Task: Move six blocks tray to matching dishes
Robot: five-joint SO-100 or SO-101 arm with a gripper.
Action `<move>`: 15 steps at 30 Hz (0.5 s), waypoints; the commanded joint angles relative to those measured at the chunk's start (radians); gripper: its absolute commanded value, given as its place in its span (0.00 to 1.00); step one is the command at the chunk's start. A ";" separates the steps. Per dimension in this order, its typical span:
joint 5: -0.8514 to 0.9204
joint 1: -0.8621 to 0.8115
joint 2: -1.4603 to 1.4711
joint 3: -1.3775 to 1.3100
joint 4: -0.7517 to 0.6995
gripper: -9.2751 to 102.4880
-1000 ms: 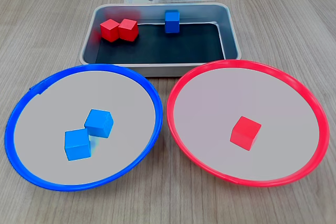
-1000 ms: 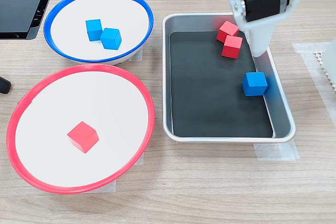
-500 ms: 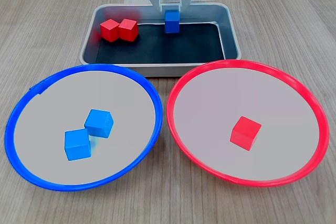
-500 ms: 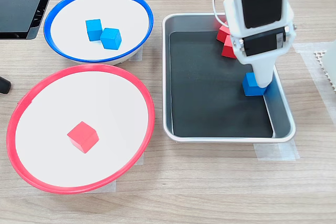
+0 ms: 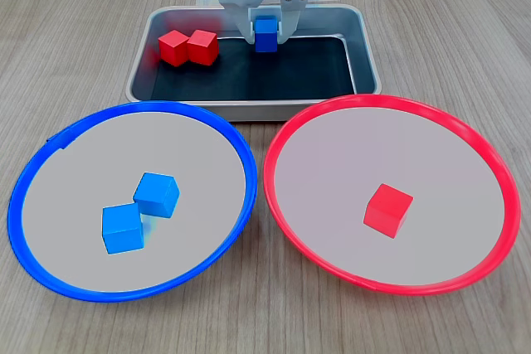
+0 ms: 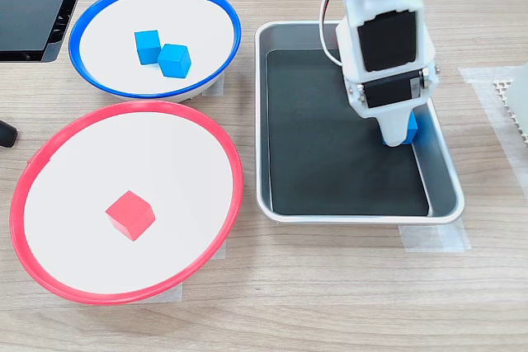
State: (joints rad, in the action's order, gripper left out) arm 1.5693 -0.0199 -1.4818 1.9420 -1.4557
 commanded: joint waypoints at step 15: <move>-0.067 -0.213 0.035 -0.534 0.486 0.08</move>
State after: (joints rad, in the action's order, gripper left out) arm 1.4864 -0.2102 -1.4481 1.4481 -1.1275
